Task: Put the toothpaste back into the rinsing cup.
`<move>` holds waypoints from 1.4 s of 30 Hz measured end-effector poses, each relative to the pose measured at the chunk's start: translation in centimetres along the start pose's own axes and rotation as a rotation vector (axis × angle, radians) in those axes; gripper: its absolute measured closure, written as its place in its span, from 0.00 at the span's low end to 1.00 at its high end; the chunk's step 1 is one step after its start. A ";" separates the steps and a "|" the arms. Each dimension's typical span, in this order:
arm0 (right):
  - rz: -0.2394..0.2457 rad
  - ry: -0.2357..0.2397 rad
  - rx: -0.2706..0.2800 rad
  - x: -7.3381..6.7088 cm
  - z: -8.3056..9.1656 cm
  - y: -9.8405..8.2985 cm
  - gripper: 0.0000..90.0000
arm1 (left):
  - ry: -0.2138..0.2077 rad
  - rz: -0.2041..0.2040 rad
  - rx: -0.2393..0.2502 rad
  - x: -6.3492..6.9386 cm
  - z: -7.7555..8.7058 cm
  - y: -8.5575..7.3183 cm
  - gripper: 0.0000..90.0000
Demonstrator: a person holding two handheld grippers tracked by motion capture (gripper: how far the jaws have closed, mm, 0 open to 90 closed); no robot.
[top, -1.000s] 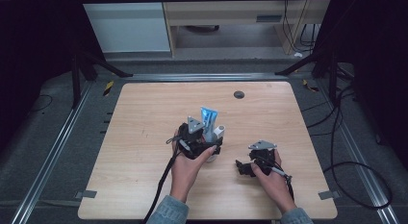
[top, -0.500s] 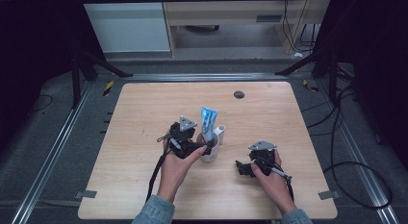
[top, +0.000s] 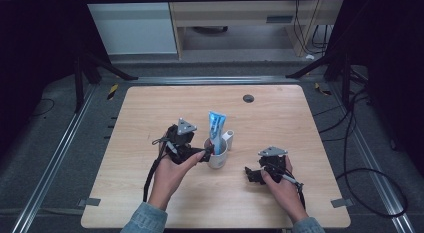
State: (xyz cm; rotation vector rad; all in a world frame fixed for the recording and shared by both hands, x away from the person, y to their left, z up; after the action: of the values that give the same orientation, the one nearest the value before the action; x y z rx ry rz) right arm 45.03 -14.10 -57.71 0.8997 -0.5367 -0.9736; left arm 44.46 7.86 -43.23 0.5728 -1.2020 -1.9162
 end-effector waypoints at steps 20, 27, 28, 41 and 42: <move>0.000 0.000 0.000 0.0 0.0 0.0 0.00 | 0.082 -0.067 -0.093 -4.7 3.8 -3.0 0.07; -0.001 0.000 0.000 0.0 0.0 0.0 0.00 | 0.109 -0.043 -0.141 -6.9 4.4 -5.3 0.08; 0.000 0.000 0.000 0.0 0.0 0.0 0.00 | 0.114 -0.042 -0.149 -7.3 4.5 -5.5 0.08; 0.000 0.000 0.000 0.0 0.0 0.0 0.00 | 0.196 0.003 -0.271 -12.3 4.6 -10.4 0.10; 0.000 0.000 0.000 0.0 0.0 0.0 0.00 | 0.201 0.008 -0.276 -12.7 4.6 -10.8 0.10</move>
State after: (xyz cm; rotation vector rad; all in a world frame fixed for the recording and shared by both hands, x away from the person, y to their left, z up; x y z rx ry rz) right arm 45.03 -14.10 -57.70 0.9000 -0.5368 -0.9739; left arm 44.55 23.21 -51.22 0.5938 -0.7959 -1.9249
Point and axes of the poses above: each handheld gripper's, and its own axes: z roughly backward along the jaws, y roughly out of its top, x roughly to its right, the point moved 9 cm from there along -z, roughly forward along the jaws, and after that the axes turned 11 degrees about x, right-handed, at the moved point
